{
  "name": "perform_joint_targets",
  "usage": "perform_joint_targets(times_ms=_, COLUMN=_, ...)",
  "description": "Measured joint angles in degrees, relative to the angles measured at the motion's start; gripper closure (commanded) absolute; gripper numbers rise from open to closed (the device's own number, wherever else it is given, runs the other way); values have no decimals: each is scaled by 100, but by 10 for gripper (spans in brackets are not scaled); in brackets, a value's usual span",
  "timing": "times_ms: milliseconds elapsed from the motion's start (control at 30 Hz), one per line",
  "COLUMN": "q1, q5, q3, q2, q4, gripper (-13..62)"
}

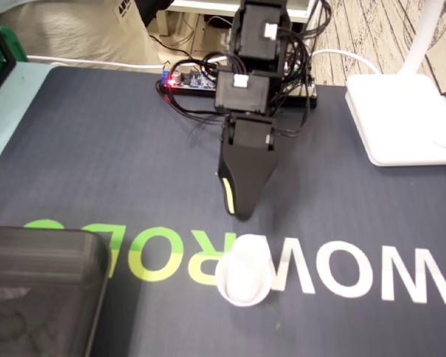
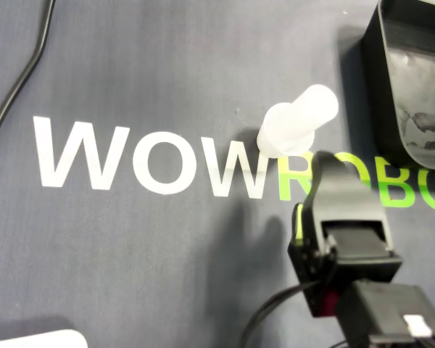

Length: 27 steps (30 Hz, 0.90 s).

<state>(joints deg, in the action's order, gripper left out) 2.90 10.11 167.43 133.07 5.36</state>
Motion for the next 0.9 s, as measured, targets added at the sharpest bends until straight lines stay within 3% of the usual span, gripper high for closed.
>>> perform_joint_targets(times_ms=900, q1=-352, q5=0, q3=422, q2=0, q4=-9, gripper=148)
